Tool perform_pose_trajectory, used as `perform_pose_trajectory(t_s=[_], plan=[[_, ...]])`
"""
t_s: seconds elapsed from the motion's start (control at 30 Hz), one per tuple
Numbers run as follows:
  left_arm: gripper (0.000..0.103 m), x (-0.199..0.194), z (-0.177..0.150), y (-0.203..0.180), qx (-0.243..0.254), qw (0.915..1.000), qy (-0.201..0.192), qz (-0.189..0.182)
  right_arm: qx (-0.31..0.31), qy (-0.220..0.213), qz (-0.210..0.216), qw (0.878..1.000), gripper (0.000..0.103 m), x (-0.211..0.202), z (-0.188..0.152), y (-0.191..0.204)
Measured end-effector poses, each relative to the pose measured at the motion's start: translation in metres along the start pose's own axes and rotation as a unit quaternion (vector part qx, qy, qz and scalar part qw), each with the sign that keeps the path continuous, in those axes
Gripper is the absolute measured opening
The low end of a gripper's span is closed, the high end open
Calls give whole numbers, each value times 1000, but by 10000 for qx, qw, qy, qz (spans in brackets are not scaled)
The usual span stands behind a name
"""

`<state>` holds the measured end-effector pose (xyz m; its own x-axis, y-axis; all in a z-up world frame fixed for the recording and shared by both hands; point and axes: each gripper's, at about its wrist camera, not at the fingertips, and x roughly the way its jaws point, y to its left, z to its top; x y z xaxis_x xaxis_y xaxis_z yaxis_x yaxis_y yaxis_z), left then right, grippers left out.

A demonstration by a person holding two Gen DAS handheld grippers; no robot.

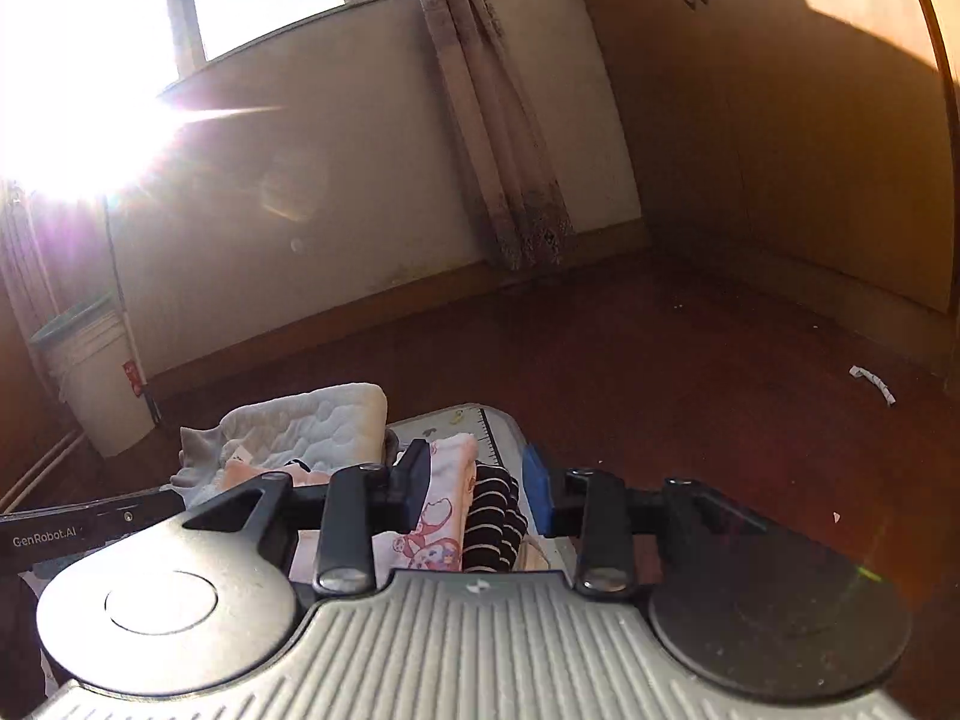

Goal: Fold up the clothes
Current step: 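Lower the shirt onto the striped garment atop the stack with both grippers, then open both grippers to release the shirt on the stack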

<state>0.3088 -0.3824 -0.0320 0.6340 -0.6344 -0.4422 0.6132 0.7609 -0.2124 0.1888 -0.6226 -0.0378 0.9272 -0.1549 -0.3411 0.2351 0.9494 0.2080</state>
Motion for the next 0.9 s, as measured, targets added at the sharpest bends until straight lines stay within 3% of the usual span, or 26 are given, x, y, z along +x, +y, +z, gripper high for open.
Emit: perform_pose_trajectory(t_s=[0.07, 0.13, 0.2, 0.27, 0.3, 0.4, 0.53, 0.6, 0.67, 0.8, 0.9], plan=[[16, 1, -10, -6, 159, 9996, 47, -227, -520, -14, 182, 9985, 35, 1, -6, 15], [16, 10, -16, -9, 164, 9992, 269, -240, -681, 442, 160, 9966, 31, 18, -14, 23], [16, 24, -21, -10, 113, 9981, 595, -82, -454, 947, -65, 9945, 30, 33, -22, 20], [16, 16, -17, -10, 46, 9986, 513, -105, -232, 796, 3, 9966, 30, 19, -22, 20], [20, 8, -13, -10, 6, 9988, 468, -138, -143, 794, 57, 9967, 31, 10, -19, 23], [59, -11, -6, -14, -52, 9990, 418, -164, 151, 911, 137, 9956, 48, -14, -12, 30], [63, -34, -2, -26, -43, 9981, 578, -216, 333, 1192, -25, 9923, 48, -37, -6, 37], [68, -46, -3, -37, 83, 9976, 653, -229, 374, 1291, -183, 9908, 60, -50, -1, 41], [82, -58, -4, -47, 147, 9967, 783, -168, 406, 1379, -338, 9890, 73, -64, 4, 45], [93, -81, -3, -60, 203, 9959, 871, -110, 297, 1398, -621, 9878, 85, -91, 13, 53], [96, -97, -1, -69, 300, 9958, 862, 102, 345, 1445, -707, 9864, 92, -110, 19, 54]])
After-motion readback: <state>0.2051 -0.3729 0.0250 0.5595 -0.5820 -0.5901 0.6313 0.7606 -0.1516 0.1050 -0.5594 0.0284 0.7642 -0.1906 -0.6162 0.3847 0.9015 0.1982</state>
